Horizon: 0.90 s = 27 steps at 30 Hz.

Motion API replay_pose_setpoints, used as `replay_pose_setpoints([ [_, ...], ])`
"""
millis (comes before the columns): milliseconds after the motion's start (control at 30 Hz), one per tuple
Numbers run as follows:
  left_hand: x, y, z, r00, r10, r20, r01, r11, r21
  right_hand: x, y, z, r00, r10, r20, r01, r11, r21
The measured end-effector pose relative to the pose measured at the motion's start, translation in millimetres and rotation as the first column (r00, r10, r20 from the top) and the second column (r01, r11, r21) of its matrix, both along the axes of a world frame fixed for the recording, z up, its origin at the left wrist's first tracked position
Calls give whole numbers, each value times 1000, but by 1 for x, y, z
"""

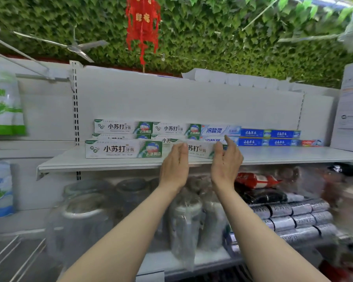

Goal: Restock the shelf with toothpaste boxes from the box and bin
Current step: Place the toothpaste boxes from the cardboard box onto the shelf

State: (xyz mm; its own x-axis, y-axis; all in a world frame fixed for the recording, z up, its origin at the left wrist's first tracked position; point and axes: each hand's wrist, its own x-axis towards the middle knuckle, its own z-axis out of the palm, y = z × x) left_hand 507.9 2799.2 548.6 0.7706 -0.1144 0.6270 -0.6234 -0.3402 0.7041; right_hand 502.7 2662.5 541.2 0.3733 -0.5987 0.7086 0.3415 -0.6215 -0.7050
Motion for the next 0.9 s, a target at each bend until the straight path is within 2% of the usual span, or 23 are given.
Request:
replay_pose_setpoints([
  [67,1,-12,-3,1000,-11,-18,11,1000,12,-1,-23,-1,999,5,-40,-4,999,42],
  [233,8,-23,-11,999,28,-32,-28,1000,9,10,-58,-2,975,136,-176,-126,990,64],
  [367,12,-24,-14,997,72,-10,-71,997,20,16,-64,-2,966,181,-183,-175,983,51],
  [500,11,-23,-14,998,60,-6,-60,998,19,15,-68,2,981,121,-152,-107,990,95],
  [667,7,-13,-13,996,91,11,-91,996,0,2,-63,2,996,47,-73,-28,971,238],
  [800,8,6,-20,972,213,99,-210,977,-35,-7,-48,4,968,210,137,-243,916,318],
  [900,9,27,-24,913,356,200,-321,928,-188,-4,-26,14,904,392,170,-425,861,279],
])
